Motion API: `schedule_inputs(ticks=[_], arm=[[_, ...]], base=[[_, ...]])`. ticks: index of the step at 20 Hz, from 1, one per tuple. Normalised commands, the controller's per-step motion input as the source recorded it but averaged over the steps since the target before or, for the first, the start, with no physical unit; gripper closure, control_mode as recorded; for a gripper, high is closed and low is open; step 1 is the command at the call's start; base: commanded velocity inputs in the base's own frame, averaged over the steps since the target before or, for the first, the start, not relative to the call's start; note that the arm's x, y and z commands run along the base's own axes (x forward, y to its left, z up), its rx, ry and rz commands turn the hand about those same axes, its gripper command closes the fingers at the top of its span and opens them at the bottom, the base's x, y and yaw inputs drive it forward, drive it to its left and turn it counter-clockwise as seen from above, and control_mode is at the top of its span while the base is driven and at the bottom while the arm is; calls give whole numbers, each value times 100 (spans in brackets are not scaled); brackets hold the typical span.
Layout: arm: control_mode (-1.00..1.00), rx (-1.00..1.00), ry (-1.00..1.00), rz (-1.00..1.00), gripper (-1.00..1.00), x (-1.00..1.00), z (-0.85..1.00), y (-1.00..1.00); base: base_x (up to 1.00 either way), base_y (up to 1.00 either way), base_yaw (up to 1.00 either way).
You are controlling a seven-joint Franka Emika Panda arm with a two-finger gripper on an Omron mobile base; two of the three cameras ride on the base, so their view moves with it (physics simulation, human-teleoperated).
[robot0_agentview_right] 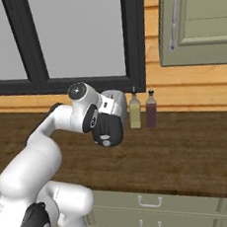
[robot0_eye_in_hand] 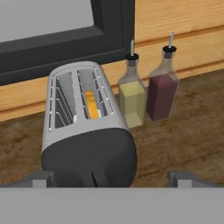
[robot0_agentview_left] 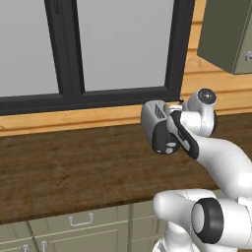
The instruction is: Start the toaster. Once the lever pops up, take the bread to the plate on the dining counter.
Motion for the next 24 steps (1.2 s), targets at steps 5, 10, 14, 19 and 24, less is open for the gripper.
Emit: schedule_inputs(ticks=[5,10,14,19,24], arm=[[-100,0,0,0,-100,0,0,0],[-100,0,0,0,-100,0,0,0],[-100,0,0,0,-100,0,0,0],[-100,0,0,0,-100,0,0,0],[-100,0,0,0,-100,0,0,0]], base=[[0,0,0],[0,0,0],[0,0,0],[0,0,0],[0,0,0]])
